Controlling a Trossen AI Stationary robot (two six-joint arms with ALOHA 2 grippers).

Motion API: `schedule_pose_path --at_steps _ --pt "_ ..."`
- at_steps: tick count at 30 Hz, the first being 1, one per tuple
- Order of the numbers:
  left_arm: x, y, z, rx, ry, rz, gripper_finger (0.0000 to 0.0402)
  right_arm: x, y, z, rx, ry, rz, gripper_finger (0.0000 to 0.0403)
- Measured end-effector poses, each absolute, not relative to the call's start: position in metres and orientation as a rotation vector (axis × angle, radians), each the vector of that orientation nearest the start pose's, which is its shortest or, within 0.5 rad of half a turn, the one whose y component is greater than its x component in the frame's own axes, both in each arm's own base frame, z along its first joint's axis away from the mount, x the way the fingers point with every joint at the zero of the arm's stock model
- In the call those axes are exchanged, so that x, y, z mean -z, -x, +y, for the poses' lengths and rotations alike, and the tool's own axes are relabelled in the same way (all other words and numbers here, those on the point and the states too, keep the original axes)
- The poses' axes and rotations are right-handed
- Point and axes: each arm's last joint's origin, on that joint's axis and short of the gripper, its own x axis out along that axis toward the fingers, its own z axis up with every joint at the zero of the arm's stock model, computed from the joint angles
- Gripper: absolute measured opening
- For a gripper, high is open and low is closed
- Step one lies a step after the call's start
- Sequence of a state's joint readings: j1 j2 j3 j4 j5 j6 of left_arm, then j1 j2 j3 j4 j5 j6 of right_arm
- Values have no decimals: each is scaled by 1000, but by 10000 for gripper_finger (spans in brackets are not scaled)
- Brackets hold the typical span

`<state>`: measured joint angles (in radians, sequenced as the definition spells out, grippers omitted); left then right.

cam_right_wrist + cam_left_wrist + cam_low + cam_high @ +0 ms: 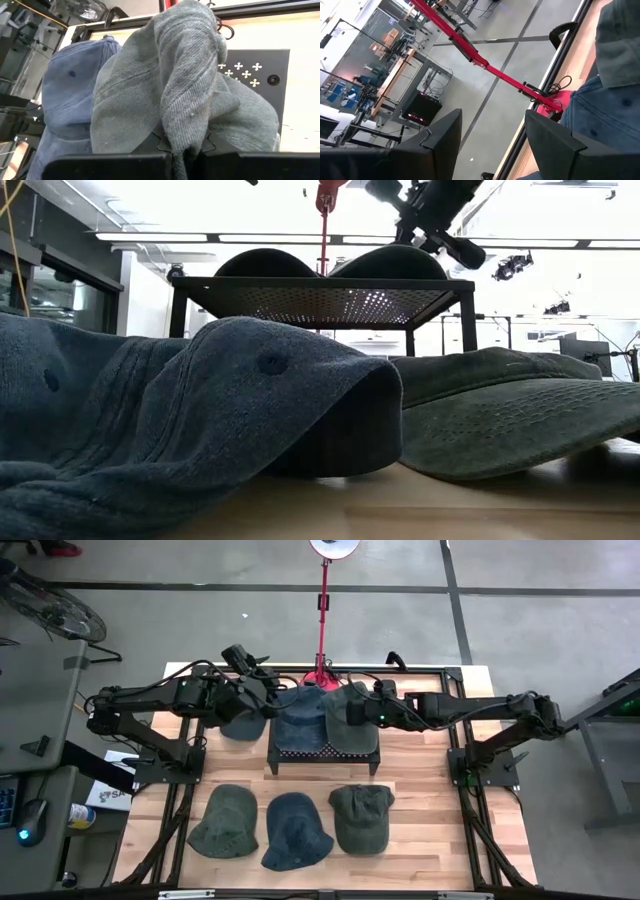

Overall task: Pick & Place hat
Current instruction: Put the bottom right gray cap on the shelf

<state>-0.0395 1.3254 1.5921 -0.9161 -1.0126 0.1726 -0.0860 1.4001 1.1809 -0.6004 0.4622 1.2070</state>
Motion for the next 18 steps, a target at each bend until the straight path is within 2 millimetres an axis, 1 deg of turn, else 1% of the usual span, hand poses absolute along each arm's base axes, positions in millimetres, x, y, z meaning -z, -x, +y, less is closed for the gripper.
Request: schedule_pose_path --at_steps 5,10,14,18 --pt "-432 -243 15 -890 -496 667 211 -301 -290 -38 918 -954 391 10" --pt "-432 -243 15 -903 -505 670 211 -303 -293 -38 869 -932 388 21" --pt "-432 -243 15 -905 -507 670 211 -306 -296 -37 837 -921 369 43" --pt "-432 -243 15 -905 -507 670 211 -306 -296 -38 832 -920 364 79"
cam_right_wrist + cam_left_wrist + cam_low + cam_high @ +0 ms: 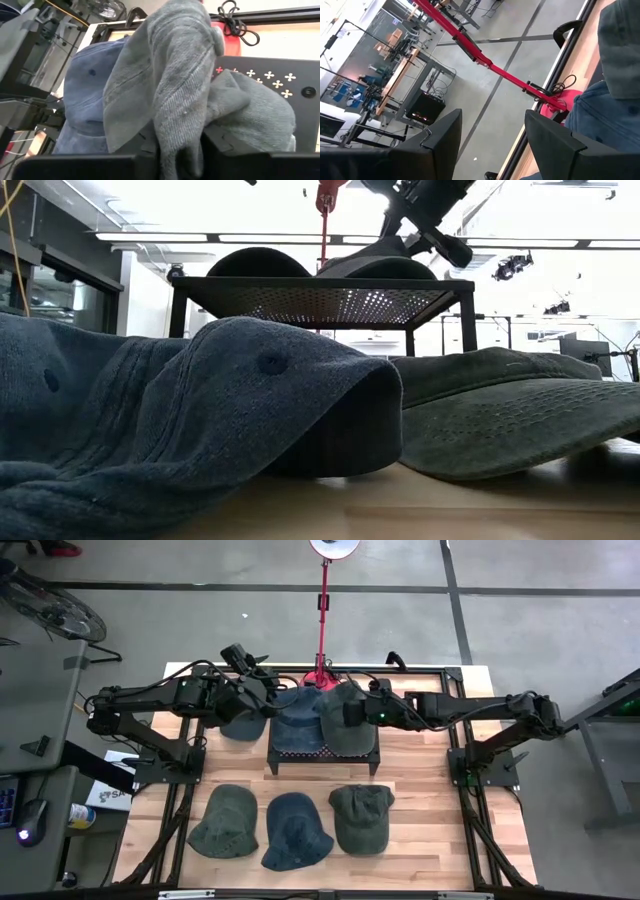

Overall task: Pick & Place hat
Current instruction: Put the bottom right gray cap on the shelf, then stack the top blue cap on top of the blue cap on the shelf

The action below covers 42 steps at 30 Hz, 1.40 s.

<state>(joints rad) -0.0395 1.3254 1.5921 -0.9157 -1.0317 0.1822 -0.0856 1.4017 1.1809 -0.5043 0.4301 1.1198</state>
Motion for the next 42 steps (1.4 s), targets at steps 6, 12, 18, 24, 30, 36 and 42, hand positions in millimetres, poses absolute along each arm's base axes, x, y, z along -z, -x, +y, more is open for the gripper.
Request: schedule_pose_path --at_steps 6,12,18,24,30,36,42 --pt "-432 -243 15 -905 -508 670 211 -306 -295 -37 836 -918 370 143" --pt "-432 -243 15 -906 -508 670 211 -313 -290 -37 818 -916 353 189" --pt "-432 -243 15 -906 -508 670 211 -319 -285 -36 789 -908 349 199" --pt "-432 -243 15 -906 -508 670 211 -326 -278 -35 773 -896 341 200" --pt "-432 -243 15 -907 -508 670 211 -335 -267 -34 768 -878 336 200" --pt "-432 -243 15 -906 -507 670 211 -347 -254 -32 729 -848 314 200" --pt "-432 -243 15 -920 -493 664 211 -362 -237 -22 610 -815 314 200"
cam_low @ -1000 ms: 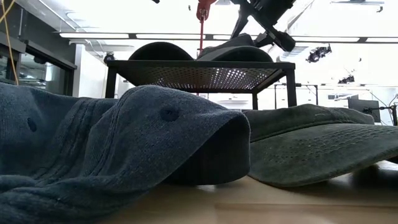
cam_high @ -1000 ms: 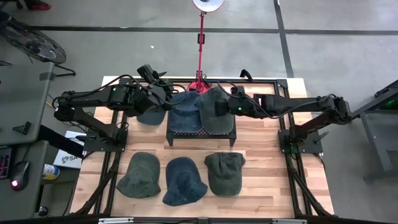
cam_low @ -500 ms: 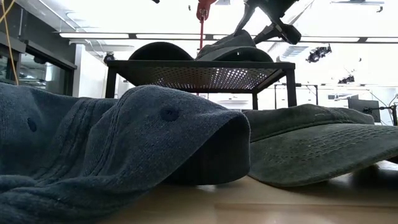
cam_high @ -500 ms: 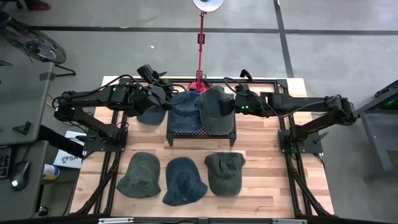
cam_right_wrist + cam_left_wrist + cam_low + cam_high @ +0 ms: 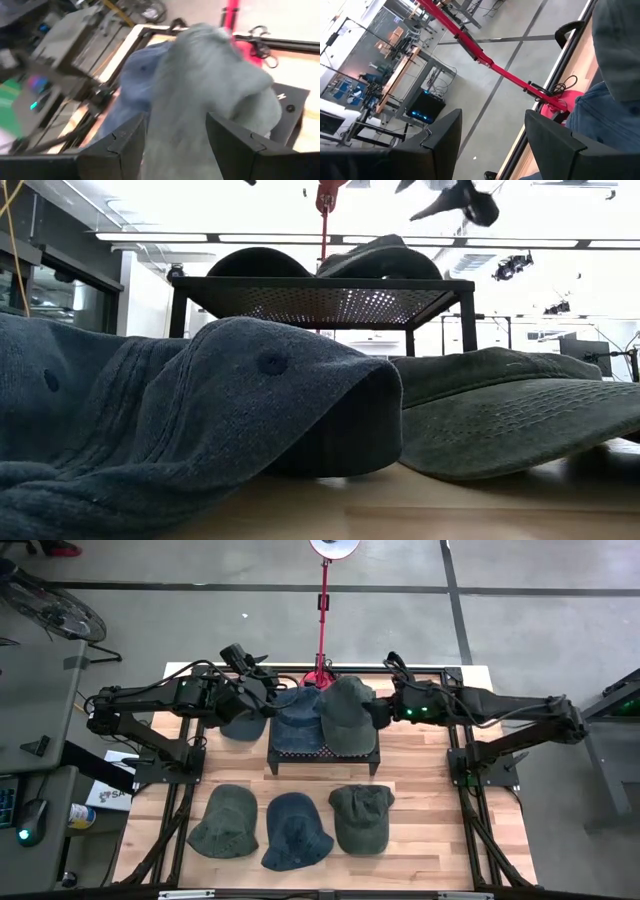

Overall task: Pick & Place hat
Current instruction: Stack the top blue cap on top of the blue cap on the shelf

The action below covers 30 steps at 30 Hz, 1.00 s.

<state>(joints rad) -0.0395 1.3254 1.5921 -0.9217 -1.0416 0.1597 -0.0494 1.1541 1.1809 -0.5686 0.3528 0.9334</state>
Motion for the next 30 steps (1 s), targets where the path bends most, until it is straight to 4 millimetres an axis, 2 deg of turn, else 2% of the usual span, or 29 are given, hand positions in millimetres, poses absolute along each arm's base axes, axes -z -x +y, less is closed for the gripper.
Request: schedule_pose_path --at_steps 6,11,20,30 --pt "-432 -234 16 -953 -373 619 211 -379 -211 -11 524 -783 290 200" --pt "-429 -221 26 -993 -219 624 211 -392 -188 -1 449 -764 254 200" --pt "-417 -203 68 -1008 79 771 211 -404 -160 14 340 -699 227 200" --pt "-410 -181 114 -884 309 891 211 -403 -155 25 314 -657 254 200"
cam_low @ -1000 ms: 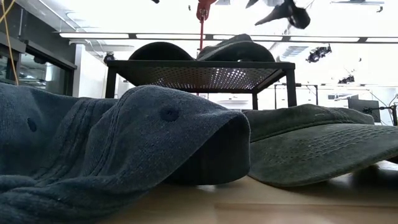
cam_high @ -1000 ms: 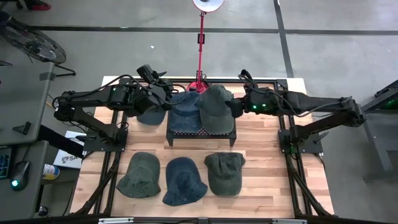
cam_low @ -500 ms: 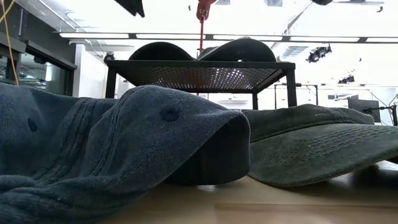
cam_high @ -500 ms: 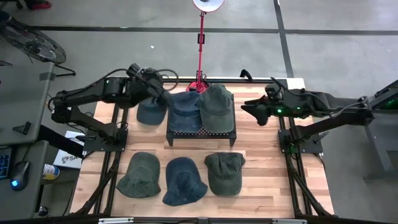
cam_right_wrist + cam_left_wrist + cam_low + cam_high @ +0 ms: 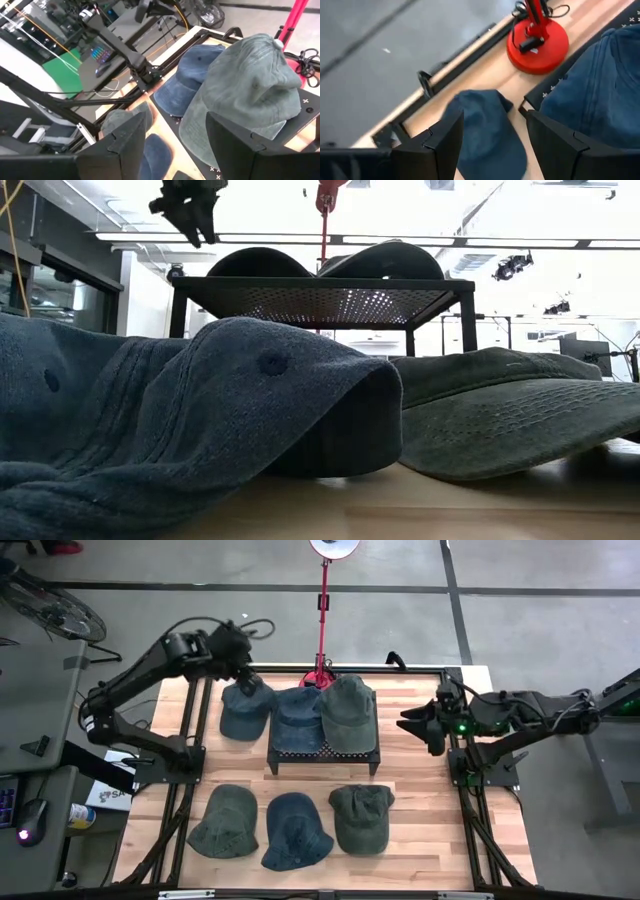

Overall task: Pick & Place hat
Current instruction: Stack the top blue cap on top of the blue cap on the shelf

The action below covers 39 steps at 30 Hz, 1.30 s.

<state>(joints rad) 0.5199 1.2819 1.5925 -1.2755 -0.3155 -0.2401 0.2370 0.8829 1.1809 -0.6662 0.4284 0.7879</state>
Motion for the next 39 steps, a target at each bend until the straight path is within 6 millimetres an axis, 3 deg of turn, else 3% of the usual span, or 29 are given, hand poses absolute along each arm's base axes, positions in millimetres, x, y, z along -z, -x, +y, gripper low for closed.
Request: schedule_pose_path --at_steps 11,16,22,26,39 --pt "-401 -131 176 -804 638 813 211 -403 -154 27 388 -648 209 200" --pt "-367 -121 199 -704 791 812 211 -403 -156 28 397 -641 210 200" --pt "-313 -117 221 -808 957 906 211 -403 -156 26 441 -635 186 200" --pt "-286 -120 233 -892 980 938 211 -403 -155 26 462 -631 175 200" --pt "-225 -135 256 -947 992 1089 211 -403 -155 25 480 -632 165 200"
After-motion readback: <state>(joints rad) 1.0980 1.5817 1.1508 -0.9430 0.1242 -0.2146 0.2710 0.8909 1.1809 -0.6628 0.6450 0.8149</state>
